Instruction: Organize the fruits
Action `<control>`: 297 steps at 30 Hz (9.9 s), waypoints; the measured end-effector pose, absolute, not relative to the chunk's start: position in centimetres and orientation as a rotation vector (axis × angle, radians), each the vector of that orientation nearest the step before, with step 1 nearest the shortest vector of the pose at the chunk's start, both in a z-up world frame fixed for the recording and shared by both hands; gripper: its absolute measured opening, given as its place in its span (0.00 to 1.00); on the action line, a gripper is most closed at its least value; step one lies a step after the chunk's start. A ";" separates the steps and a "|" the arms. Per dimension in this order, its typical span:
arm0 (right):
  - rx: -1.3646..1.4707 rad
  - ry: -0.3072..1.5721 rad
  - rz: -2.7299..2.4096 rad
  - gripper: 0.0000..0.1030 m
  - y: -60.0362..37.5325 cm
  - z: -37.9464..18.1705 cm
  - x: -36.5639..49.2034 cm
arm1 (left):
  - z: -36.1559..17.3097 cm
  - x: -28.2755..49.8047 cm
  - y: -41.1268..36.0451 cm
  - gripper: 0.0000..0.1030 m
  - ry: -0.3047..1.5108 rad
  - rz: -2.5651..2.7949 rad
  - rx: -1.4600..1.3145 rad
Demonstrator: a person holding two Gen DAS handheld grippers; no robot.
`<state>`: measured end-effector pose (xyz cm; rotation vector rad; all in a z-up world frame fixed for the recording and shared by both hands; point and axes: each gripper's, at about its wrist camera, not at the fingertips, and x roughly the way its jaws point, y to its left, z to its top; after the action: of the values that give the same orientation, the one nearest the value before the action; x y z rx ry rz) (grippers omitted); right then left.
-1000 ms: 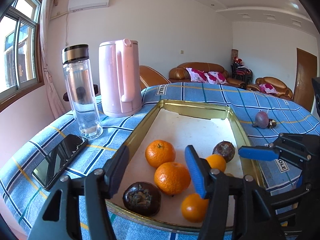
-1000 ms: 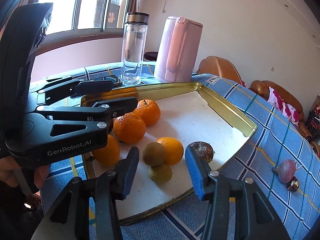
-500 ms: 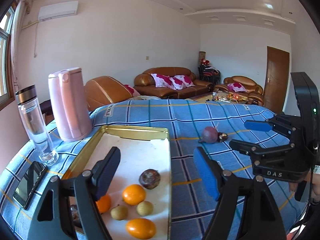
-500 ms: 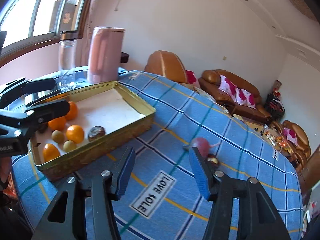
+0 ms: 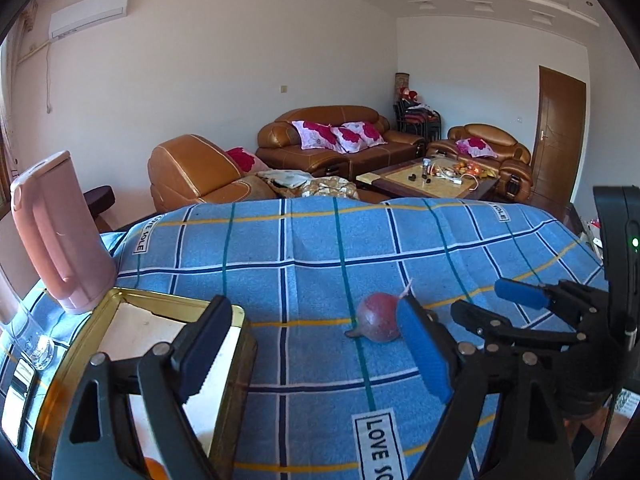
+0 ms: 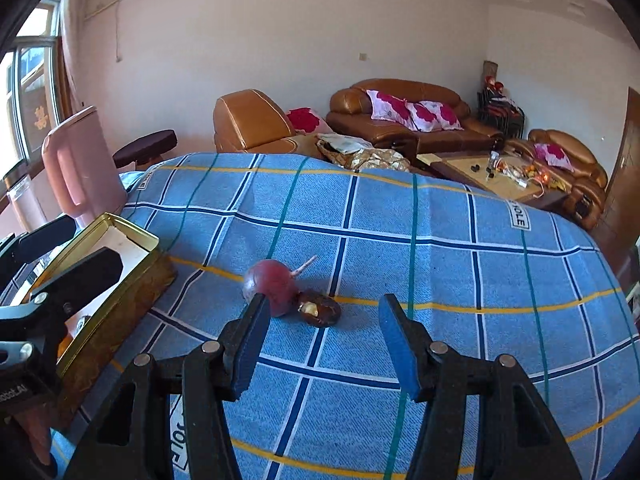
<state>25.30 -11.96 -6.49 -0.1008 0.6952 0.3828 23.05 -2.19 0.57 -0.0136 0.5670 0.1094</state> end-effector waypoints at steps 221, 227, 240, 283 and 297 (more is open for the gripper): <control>-0.218 0.271 0.622 0.40 -3.1 -6.7 10.6 | -2.4 7.2 8.5 0.51 0.370 0.180 -0.038; -0.232 0.264 0.657 0.40 -1.3 -6.5 10.1 | -2.5 6.8 10.0 0.51 0.377 0.217 -0.046; -0.265 0.258 0.718 0.40 2.1 -6.6 8.7 | -2.7 5.6 12.9 0.51 0.386 0.280 -0.063; -0.268 0.405 0.738 0.60 3.9 -7.8 8.7 | -2.0 2.6 15.7 0.90 0.381 0.365 -0.090; -0.174 0.285 0.624 0.77 -2.1 -4.5 6.7 | -0.3 2.1 12.4 0.99 0.347 0.331 -0.028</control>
<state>6.68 -2.08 -4.50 -0.1737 0.2849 0.6238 2.05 12.39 -0.30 -0.0278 0.3473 0.3314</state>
